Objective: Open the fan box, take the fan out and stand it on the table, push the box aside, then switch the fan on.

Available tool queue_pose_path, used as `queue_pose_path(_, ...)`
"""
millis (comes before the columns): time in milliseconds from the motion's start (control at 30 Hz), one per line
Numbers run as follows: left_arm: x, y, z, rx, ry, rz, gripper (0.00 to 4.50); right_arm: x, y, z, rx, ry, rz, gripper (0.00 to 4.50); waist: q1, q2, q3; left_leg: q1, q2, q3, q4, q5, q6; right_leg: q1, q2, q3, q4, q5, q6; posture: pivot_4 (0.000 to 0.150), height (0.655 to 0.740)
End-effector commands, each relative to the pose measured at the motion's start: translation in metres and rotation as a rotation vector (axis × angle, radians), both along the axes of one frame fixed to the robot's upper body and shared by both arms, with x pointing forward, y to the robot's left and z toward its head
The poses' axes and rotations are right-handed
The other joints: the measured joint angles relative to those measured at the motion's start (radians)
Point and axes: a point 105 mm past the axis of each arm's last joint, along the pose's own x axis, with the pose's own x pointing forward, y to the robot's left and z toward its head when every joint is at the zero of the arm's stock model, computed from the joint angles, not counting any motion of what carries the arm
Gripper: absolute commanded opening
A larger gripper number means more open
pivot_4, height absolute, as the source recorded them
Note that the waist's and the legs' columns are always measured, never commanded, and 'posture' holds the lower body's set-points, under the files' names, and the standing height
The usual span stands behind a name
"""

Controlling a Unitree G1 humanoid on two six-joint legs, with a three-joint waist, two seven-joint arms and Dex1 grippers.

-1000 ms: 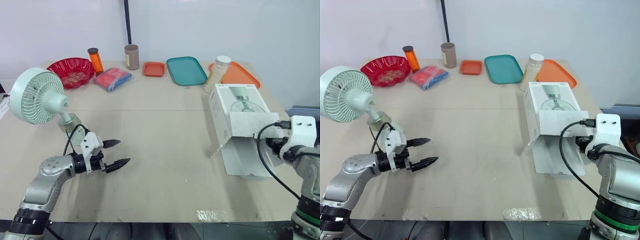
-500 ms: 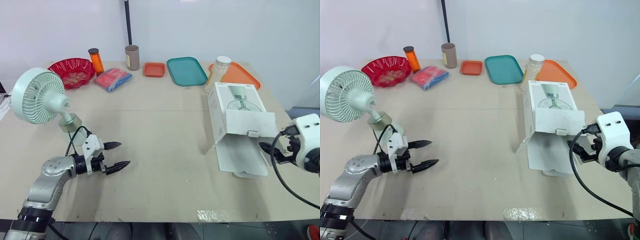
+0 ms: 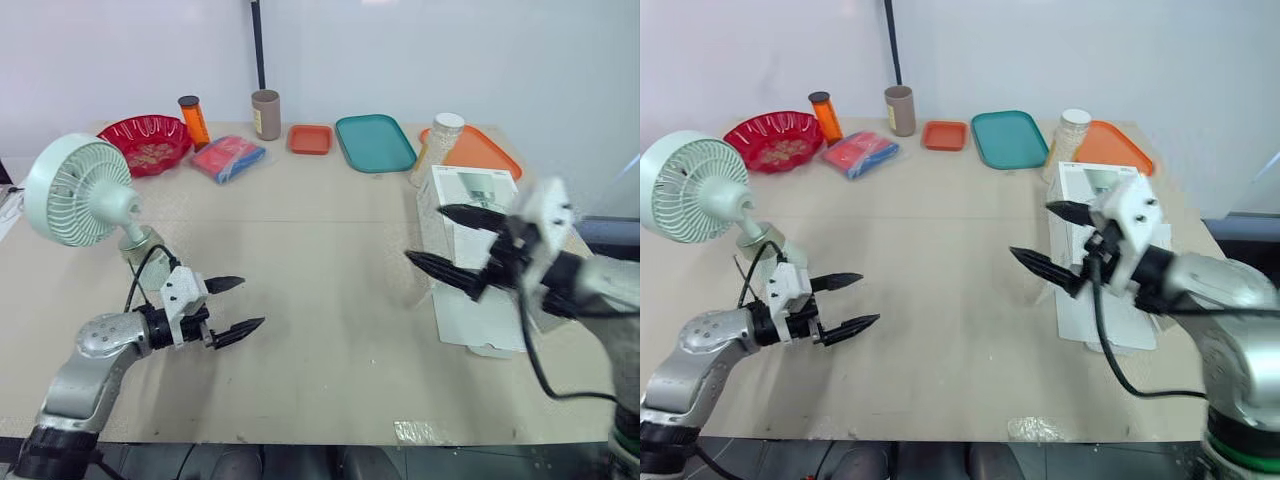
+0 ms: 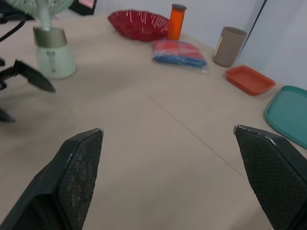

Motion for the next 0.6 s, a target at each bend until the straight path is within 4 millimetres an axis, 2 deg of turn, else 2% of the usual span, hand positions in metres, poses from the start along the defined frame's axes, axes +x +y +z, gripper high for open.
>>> queue_pose_path(33,-0.007,0.008,0.018,0.002,-0.061,0.060,4.50,0.012,0.016,0.001,0.009,-0.043,0.073,4.46,0.000,0.000,0.000,0.000,0.000,0.000,0.000,0.000,0.000,0.000,0.000,0.000,0.000,0.000,0.000,0.150,0.7400)
queue_pose_path(167,-0.020,0.013,0.011,0.029,-0.062,0.142,4.50,0.032,0.037,-0.015,0.007,-0.015,0.141,4.46,-0.005,0.000,0.000,0.000,0.001,0.001,0.000,0.000,0.001,-0.001,0.000,0.000,0.000,0.000,0.000,0.150,0.7400)
queue_pose_path(367,-0.041,0.021,0.024,-0.017,-0.096,0.303,4.50,0.043,0.061,-0.042,-0.026,0.029,0.261,4.46,0.002,0.000,0.000,0.000,0.001,0.000,0.000,0.000,0.001,0.000,0.000,-0.001,0.000,0.000,-0.001,0.150,0.7400)
queue_pose_path(433,-0.053,0.018,0.020,0.017,-0.093,0.329,4.50,0.050,0.071,-0.043,-0.009,0.034,0.273,4.46,0.001,0.000,0.000,0.000,0.000,0.000,0.001,0.000,0.001,0.000,-0.001,0.000,0.000,0.000,0.000,0.150,0.7400)
queue_pose_path(533,-0.067,0.018,0.019,0.052,-0.096,0.358,4.50,0.050,0.085,-0.037,0.035,0.037,0.348,4.46,-0.004,0.000,0.000,0.000,0.001,0.001,0.000,0.000,0.001,-0.001,0.000,0.000,0.000,0.001,-0.001,0.150,0.7400)
queue_pose_path(600,-0.068,0.029,0.029,0.035,-0.134,0.454,4.50,0.054,0.090,-0.041,0.015,0.041,0.373,4.46,0.000,0.000,0.001,0.001,0.001,0.000,0.000,0.000,0.001,-0.001,0.000,0.000,0.001,0.000,-0.001,0.150,0.7400)
